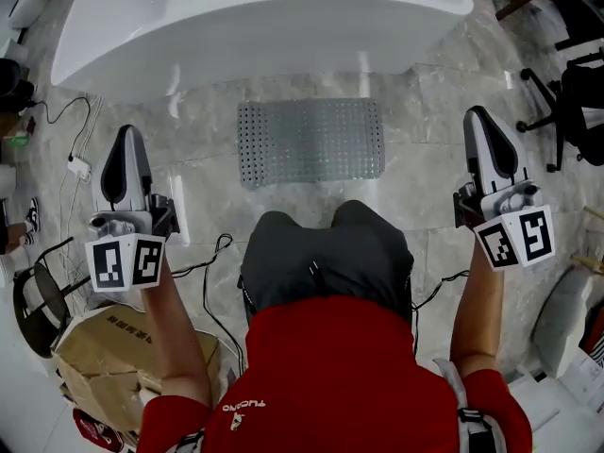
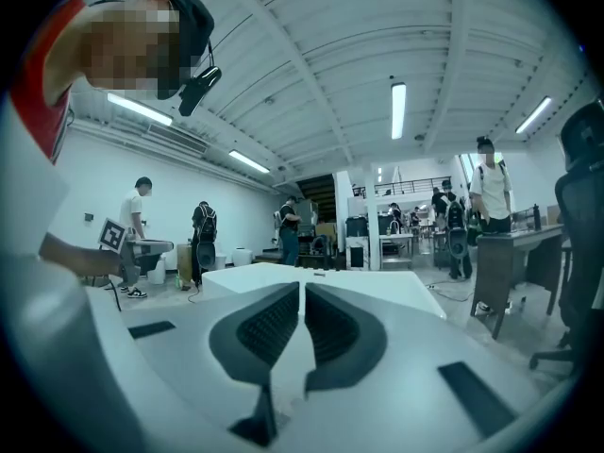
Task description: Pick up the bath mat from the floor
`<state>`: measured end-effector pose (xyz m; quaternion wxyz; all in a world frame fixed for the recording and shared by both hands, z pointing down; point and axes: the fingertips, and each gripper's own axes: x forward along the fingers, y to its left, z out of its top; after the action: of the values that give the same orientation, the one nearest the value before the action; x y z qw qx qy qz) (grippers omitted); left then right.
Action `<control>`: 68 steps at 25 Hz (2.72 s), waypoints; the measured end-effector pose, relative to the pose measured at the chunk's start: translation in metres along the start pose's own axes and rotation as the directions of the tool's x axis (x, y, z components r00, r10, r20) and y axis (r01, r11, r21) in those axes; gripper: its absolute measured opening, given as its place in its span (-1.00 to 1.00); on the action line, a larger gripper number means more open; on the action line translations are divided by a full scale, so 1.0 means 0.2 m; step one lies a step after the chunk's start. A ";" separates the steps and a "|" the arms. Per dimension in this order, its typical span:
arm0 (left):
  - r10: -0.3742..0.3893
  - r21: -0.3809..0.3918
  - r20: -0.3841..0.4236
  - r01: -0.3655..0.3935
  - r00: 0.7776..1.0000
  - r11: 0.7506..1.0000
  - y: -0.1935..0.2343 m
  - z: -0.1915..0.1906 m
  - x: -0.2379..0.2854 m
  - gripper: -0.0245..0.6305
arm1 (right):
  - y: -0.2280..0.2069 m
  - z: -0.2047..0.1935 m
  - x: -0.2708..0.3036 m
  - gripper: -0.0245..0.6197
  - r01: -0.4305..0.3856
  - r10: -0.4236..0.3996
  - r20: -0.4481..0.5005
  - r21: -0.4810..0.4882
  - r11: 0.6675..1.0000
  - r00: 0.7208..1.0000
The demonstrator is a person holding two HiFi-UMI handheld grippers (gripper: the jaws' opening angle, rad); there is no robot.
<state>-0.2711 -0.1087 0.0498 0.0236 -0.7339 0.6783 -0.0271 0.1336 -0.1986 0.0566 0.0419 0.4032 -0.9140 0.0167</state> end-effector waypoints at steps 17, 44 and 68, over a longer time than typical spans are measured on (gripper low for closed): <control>-0.005 -0.013 -0.079 0.004 0.997 1.000 0.05 -0.91 0.15 -0.91 | -0.06 -0.81 0.21 -0.91 0.032 -0.032 -0.062 -0.001 1.000 0.998; -0.101 -0.158 -0.490 0.025 0.866 0.987 0.08 -2.41 0.32 -0.47 | -0.29 -2.19 0.44 -0.42 0.087 -0.060 -0.440 0.042 0.995 0.896; -0.124 -0.208 -0.792 -0.074 0.598 0.975 0.08 -3.56 0.29 -0.22 | -0.51 -3.46 0.46 -0.21 0.204 -0.027 -0.753 0.144 0.968 0.657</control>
<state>-0.3325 -0.1667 0.7590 -0.3644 -0.6509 0.6050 -0.2784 0.1902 -0.2901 0.7533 0.3691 0.4205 -0.7813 0.2766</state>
